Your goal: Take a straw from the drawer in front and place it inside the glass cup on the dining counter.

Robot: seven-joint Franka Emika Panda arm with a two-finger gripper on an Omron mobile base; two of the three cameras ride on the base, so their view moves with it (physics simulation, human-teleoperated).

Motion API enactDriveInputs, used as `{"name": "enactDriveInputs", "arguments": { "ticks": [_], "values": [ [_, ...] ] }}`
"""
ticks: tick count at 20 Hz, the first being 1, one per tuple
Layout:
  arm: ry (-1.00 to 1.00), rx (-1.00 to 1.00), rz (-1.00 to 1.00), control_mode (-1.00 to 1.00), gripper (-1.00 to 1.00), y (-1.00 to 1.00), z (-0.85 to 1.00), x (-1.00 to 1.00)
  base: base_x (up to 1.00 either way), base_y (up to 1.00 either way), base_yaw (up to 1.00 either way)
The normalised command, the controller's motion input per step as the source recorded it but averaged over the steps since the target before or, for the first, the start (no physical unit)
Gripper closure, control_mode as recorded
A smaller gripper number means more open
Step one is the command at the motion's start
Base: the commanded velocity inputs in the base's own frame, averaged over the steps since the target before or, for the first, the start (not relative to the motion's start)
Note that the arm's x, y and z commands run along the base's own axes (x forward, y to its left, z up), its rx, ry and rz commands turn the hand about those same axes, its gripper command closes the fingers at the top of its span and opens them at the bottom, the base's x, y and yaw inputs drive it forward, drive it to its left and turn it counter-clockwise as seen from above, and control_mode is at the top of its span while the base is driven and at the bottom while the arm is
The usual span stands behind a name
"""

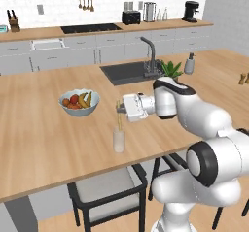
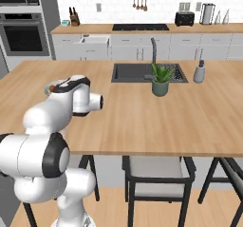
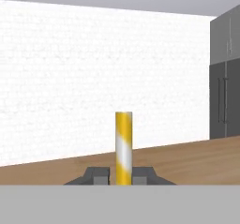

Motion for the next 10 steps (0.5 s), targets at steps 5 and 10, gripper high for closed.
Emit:
{"name": "enactDriveInputs", "arguments": {
  "ticks": [5, 10],
  "values": [
    [-0.03, 0.00, 0.02, -1.00, 1.00, 0.00, -0.17, 0.25, 0.00, 0.00, 0.00],
    [-0.04, 0.00, 0.02, -1.00, 1.00, 0.00, -0.16, 0.15, 0.00, 0.00, 0.00]
  ]
}}
